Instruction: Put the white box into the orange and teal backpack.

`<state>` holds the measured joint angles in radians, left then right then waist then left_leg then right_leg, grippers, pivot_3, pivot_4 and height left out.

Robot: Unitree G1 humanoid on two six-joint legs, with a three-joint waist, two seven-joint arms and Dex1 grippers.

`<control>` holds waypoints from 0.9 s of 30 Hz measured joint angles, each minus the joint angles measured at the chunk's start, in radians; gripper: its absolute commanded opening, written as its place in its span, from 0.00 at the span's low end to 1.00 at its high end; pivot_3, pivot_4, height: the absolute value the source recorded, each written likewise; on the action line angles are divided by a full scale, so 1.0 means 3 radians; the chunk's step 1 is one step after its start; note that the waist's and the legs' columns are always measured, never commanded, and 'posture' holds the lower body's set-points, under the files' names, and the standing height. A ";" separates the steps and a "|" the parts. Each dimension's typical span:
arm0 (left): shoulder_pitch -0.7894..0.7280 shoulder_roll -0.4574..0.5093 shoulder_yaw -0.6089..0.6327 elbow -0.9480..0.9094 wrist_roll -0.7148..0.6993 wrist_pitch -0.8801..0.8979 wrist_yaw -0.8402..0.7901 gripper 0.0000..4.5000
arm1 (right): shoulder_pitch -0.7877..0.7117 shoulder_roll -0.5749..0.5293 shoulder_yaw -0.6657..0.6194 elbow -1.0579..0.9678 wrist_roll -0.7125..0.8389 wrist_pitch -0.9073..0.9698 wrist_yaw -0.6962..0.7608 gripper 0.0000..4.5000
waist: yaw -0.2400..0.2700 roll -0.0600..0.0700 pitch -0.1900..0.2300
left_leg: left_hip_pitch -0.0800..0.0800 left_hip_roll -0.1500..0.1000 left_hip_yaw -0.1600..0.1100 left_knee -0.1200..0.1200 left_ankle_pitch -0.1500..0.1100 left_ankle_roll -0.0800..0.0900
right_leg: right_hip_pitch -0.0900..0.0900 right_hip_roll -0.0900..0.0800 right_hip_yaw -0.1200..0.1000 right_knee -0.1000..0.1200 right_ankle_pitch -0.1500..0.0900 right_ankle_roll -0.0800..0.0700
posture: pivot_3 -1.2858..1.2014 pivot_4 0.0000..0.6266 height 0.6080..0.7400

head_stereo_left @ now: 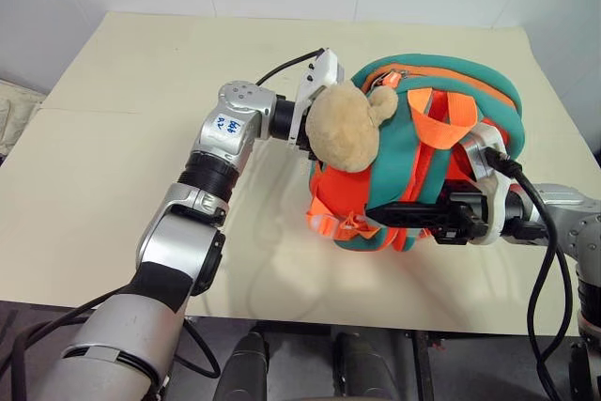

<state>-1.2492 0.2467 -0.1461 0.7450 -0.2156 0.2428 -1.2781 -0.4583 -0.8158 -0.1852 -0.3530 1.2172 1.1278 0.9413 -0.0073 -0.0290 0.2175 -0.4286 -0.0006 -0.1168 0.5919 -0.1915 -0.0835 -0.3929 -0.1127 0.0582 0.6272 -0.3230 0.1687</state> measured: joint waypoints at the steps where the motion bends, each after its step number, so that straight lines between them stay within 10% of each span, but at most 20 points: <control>1: 0.0008 0.0067 0.0048 -0.0033 -0.0019 0.0031 -0.0002 0.87 | 0.0013 0.0000 -0.0001 0.0000 0.0000 -0.0001 -0.0006 0.06 | -0.0011 0.0000 0.0000 | 0.0000 0.0000 0.0000 0.0000 0.0000 0.0000 | 0.0000 0.0000 0.0000 0.0001 0.0000 0.0000 | 0.52 0.24 1.00; 13: 0.0216 0.1207 0.0422 -0.0637 -0.0502 0.0574 -0.0745 0.99 | 0.0038 0.0002 -0.0015 0.0009 -0.0020 -0.0062 -0.0010 0.06 | -0.0064 0.0001 0.0000 | 0.0001 0.0000 -0.0003 -0.0001 0.0000 0.0000 | 0.0001 0.0000 0.0000 0.0002 0.0000 -0.0001 | 0.52 0.24 1.00; 27: 0.0420 0.0702 0.0279 -0.1529 -0.0923 0.0820 -0.0667 0.95 | -0.0029 0.0004 0.0072 0.0096 -0.0103 -0.0113 0.0021 0.06 | -0.0067 0.0001 0.0000 | 0.0003 0.0000 -0.0005 0.0005 0.0001 -0.0001 | 0.0004 0.0001 0.0000 0.0007 0.0000 -0.0001 | 0.52 0.24 1.00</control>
<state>-1.1233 0.4573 -0.0625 0.2865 -0.4927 0.4887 -1.4783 -0.4670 -0.8147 -0.1636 -0.3243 1.1862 1.0939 0.9475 -0.0273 -0.0288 0.2175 -0.4276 -0.0005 -0.1182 0.5933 -0.1913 -0.0837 -0.3917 -0.1123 0.0583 0.6295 -0.3229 0.1684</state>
